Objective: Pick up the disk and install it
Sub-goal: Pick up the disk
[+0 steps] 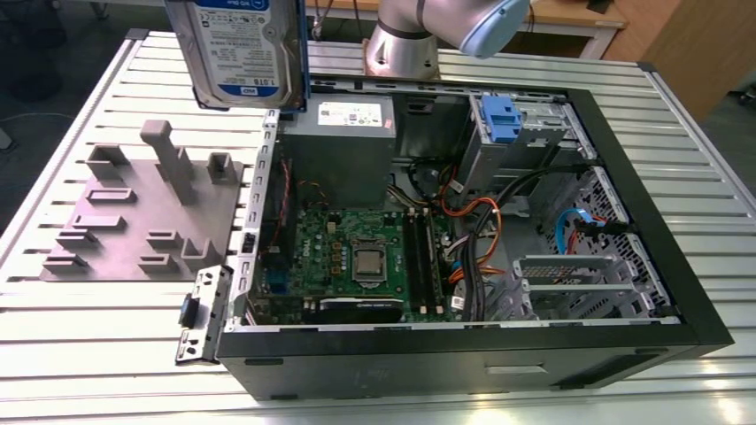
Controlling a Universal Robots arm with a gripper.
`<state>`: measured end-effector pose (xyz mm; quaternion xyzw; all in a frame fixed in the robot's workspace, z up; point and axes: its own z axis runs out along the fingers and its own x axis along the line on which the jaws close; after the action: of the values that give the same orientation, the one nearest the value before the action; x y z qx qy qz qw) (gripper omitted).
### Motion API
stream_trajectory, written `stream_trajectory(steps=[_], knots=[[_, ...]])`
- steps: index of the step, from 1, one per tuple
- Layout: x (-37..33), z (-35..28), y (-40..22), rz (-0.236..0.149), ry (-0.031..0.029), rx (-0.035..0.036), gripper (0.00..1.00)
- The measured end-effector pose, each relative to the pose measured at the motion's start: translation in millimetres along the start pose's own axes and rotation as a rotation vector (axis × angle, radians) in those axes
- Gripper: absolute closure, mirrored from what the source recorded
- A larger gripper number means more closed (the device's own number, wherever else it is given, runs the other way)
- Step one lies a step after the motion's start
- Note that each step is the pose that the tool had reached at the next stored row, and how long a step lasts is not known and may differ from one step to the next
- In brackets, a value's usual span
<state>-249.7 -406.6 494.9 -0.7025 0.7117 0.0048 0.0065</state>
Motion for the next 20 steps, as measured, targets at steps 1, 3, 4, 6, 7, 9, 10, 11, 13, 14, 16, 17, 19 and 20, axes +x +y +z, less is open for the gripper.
stream_trajectory(steps=[1,3,4,6,7,9,10,11,13,14,16,17,19,20], knots=[[0.0,0.0,0.0,0.0,0.0,-0.0001,0.63],[0.1,0.0,-0.7,0.0,0.0,-0.0001,0.63],[0.1,0.0,-1.5,0.0,0.0001,-0.0001,0.63],[0.1,0.0,-3.1,0.0,0.0,0.0,0.63],[0.1,0.1,-3.9,0.0,0.0,0.0,0.63],[0.0,0.0,-4.7,0.0,0.0,0.0,0.63],[0.1,0.1,-4.8,0.0,0.0,0.0,0.63],[0.0,0.0,-5.1,0.0,0.0,0.0,0.63],[0.7,0.0,-5.2,0.0,0.0,0.0,0.63],[0.7,0.0,-5.2,0.0,0.0,0.0,0.63],[0.7,0.0,-5.2,0.0,0.0,0.0,0.63],[0.7,0.0,-5.2,0.0,0.0,0.0,0.63],[0.7,0.0,-5.3,0.0,0.0,0.0,0.63],[0.7,0.0,-5.2,0.0,0.0,0.0,0.63]])
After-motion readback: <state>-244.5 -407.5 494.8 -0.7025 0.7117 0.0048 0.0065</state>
